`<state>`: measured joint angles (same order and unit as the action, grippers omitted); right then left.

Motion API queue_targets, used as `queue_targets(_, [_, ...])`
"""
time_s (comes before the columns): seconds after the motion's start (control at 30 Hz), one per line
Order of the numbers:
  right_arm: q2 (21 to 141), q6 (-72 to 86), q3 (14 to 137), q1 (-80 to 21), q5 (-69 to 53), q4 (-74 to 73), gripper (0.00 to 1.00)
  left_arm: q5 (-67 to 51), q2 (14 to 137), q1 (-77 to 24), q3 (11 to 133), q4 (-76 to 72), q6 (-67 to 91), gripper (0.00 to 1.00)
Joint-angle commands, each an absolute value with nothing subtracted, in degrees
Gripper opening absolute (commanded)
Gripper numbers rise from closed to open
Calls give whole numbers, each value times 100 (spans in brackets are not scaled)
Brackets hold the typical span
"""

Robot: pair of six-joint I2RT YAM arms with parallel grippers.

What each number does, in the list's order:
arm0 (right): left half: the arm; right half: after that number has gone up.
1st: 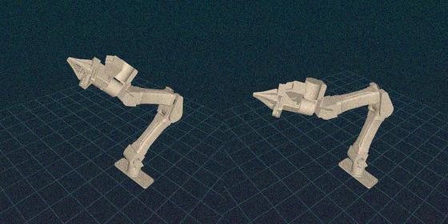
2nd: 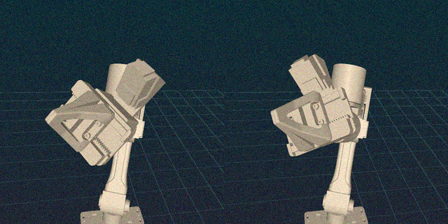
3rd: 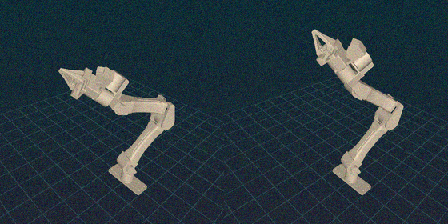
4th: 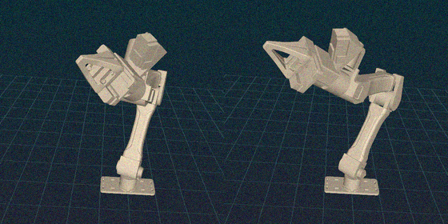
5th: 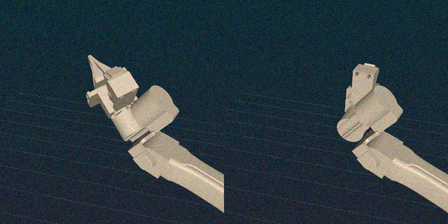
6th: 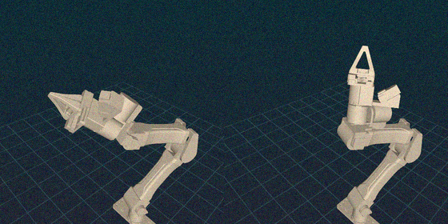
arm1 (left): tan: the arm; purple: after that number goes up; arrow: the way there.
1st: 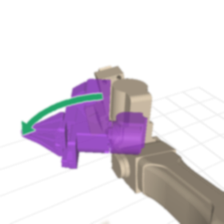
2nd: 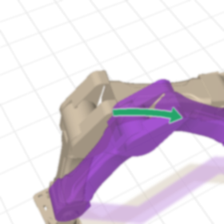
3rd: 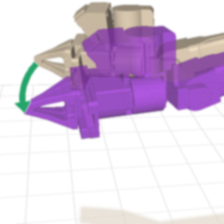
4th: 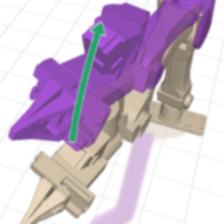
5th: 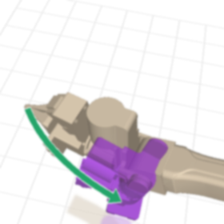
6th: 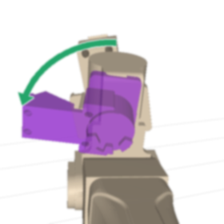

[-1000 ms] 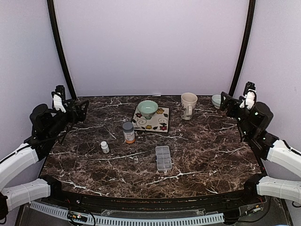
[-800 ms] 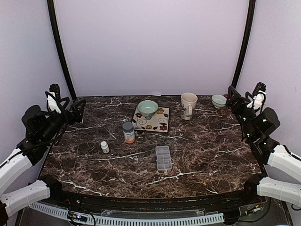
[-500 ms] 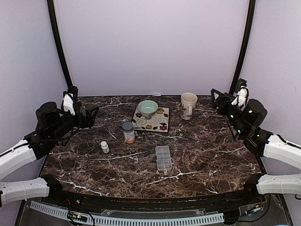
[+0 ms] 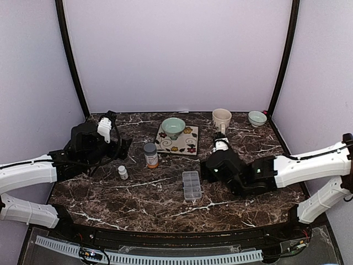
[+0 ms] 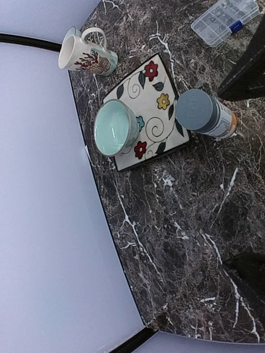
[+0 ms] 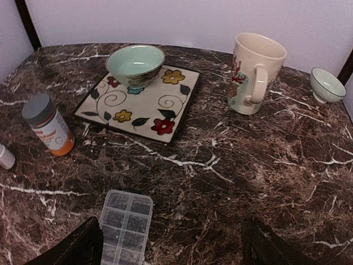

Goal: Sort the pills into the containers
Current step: Pick up the pill container from the center of the board.

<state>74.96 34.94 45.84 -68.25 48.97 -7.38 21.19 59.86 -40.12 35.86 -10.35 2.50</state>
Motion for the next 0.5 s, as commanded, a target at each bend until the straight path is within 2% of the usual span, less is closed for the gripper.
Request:
queue_targets(0.0, [8545, 4547, 5339, -7411, 5280, -2104, 88, 2332, 5801, -4156, 3744, -624, 710, 99])
queue_targets(0.23, [9631, 4700, 6051, -7528, 4423, -2151, 94, 2072, 5681, -4265, 3620, -405, 1264, 99])
queue_targets(0.33, [9957, 4597, 6374, -7521, 4074, -2207, 99, 2022, 5642, -4312, 3518, -395, 1397, 99])
queue_targets(0.47, [10401, 4712, 6932, -7507, 3831, -2539, 100, 2054, 5524, -4329, 3388, -417, 1467, 99])
